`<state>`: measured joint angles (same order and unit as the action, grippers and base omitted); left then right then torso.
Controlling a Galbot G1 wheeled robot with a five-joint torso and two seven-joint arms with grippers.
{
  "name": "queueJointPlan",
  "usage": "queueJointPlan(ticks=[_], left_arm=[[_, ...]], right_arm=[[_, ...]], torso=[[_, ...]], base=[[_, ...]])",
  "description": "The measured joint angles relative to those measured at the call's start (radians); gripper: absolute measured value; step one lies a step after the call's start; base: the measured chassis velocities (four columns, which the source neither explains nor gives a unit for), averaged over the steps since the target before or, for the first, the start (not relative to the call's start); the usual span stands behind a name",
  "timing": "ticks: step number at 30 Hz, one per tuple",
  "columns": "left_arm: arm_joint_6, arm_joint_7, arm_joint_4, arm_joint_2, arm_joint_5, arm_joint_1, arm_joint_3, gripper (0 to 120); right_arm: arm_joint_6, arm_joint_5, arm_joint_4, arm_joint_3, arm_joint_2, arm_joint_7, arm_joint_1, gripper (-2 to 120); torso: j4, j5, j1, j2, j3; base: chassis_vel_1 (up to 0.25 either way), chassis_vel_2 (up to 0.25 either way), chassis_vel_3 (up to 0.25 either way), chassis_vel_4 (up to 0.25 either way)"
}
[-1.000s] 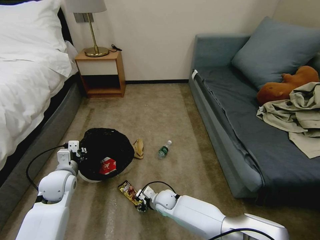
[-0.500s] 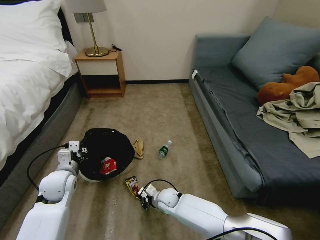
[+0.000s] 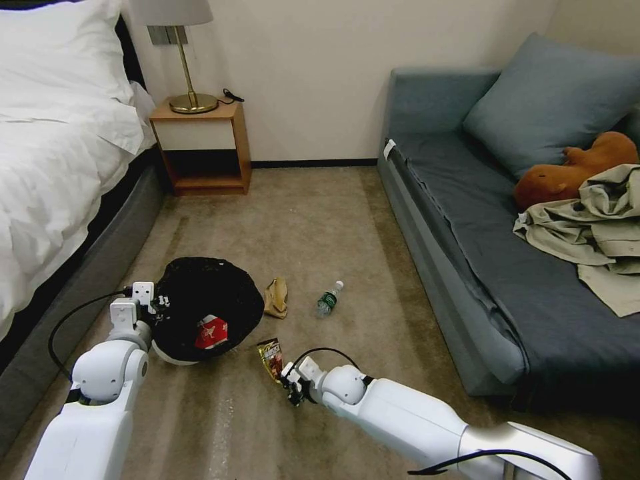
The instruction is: Pick up the trash bin, then pick up the garbage on the floor and place it into the trash bin.
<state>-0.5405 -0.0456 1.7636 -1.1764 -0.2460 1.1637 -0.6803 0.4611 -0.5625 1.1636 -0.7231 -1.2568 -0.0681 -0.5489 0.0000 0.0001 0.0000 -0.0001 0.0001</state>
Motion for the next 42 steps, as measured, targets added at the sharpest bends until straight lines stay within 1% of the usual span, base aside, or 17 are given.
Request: queueJointPlan(ticks=[4,5,6,7,9,11,12,15,20,24,29,31,32,35,38,41,42], left_arm=[[0.003,0.0,-0.002,0.0,-0.001,0.0,0.003,4],[0.004,0.0,-0.002,0.0,-0.001,0.0,0.006,4],[0.007,0.0,-0.006,0.0,-0.001,0.0,0.01,4],[0.007,0.0,-0.006,0.0,-0.001,0.0,0.01,4],[0.01,0.001,-0.011,-0.002,0.0,-0.001,0.015,4],[0.011,0.001,-0.012,-0.003,0.001,-0.001,0.017,4],[0.015,0.001,-0.015,-0.005,0.002,-0.001,0.02,4],[0.015,0.001,-0.017,-0.01,0.007,-0.001,0.026,4],[0.015,0.0,-0.01,-0.015,0.009,-0.002,0.035,4],[0.012,-0.002,0.0,-0.018,0.012,-0.002,0.042,4],[0.01,-0.009,0.017,-0.03,0.022,0.001,0.055,4],[0.01,-0.009,0.021,-0.032,0.023,0.003,0.058,4],[0.01,-0.009,0.021,-0.032,0.023,0.003,0.058,4],[0.009,-0.009,0.03,-0.039,0.023,0.004,0.062,4],[0.006,-0.01,0.045,-0.045,0.023,0.007,0.068,4],[0.005,-0.01,0.051,-0.046,0.023,0.009,0.069,4],[0.004,-0.01,0.054,-0.047,0.022,0.01,0.069,4]], right_arm=[[0.001,-0.002,0.034,0.01,0.057,-0.008,0.02,0],[0.001,-0.003,0.049,0.01,0.091,-0.013,0.032,0],[0.001,-0.004,0.08,0.006,0.159,-0.025,0.056,0],[0.001,-0.004,0.08,0.006,0.159,-0.025,0.056,0],[0.001,-0.004,0.118,-0.005,0.228,-0.044,0.093,0],[0.001,-0.004,0.131,-0.008,0.247,-0.051,0.107,0],[-0.001,0.0,0.16,-0.014,0.281,-0.069,0.145,0],[-0.006,0.004,0.21,-0.024,0.315,-0.087,0.218,0],[-0.007,-0.019,0.27,-0.032,0.328,-0.09,0.297,0],[0.004,-0.067,0.334,-0.028,0.324,-0.078,0.338,0],[0.065,-0.292,0.521,-0.039,0.264,-0.018,0.411,0],[0.067,-0.319,0.532,-0.051,0.246,-0.014,0.425,0],[0.067,-0.319,0.532,-0.051,0.246,-0.014,0.425,0],[0.056,-0.368,0.517,-0.06,0.188,-0.003,0.437,0],[-0.006,-0.383,0.447,-0.067,0.084,0.001,0.433,0],[-0.027,-0.383,0.419,-0.071,0.053,-0.001,0.428,0],[-0.051,-0.383,0.382,-0.072,0.019,-0.002,0.42,0]], torso=[[0.0002,0.0002,0.0,0.0,0.0],[0.0002,0.0003,0.0,0.0,0.0],[-0.0001,0.0002,0.0,0.0,0.0],[-0.0001,0.0002,0.0,0.0,0.0],[-0.0008,-0.0001,0.0,0.0,0.0],[-0.0008,0.0001,0.0,0.0,0.0],[-0.0006,0.0001,0.0,0.0,0.0],[0.0,0.0002,0.0,0.0,0.0],[0.0001,0.0,0.0,0.0,0.0],[-0.0001,0.0,0.0,0.0,0.0],[0.0001,-0.0002,0.0,0.0,0.0],[0.0,-0.0003,0.0,0.0,0.0],[0.0,-0.0003,0.0,0.0,0.0],[-0.0002,-0.0003,0.0,0.0,0.0],[0.0003,-0.0004,0.0,0.0,0.0],[0.0003,-0.0003,0.0,0.0,0.0],[0.0002,-0.0004,0.0,0.0,0.0]], base=[[0.0,0.0,0.0,0.0],[0.0,0.0,0.0,0.0],[0.0,0.0,0.0,0.0],[0.0,0.0,0.0,0.0],[0.0,0.0,0.0,0.0],[0.0,0.0,0.0,0.0],[0.0,0.0,0.0,0.0],[0.0,0.0,0.0,0.0],[0.0,0.0,0.0,0.0],[0.0,0.0,0.0,0.0],[0.0,0.0,0.0,0.0],[0.0,0.0,0.0,0.0],[0.0,0.0,0.0,0.0],[0.0,0.0,0.0,0.0],[0.0,0.0,0.0,0.0],[0.0,0.0,0.0,0.0],[0.0,0.0,0.0,0.0]])
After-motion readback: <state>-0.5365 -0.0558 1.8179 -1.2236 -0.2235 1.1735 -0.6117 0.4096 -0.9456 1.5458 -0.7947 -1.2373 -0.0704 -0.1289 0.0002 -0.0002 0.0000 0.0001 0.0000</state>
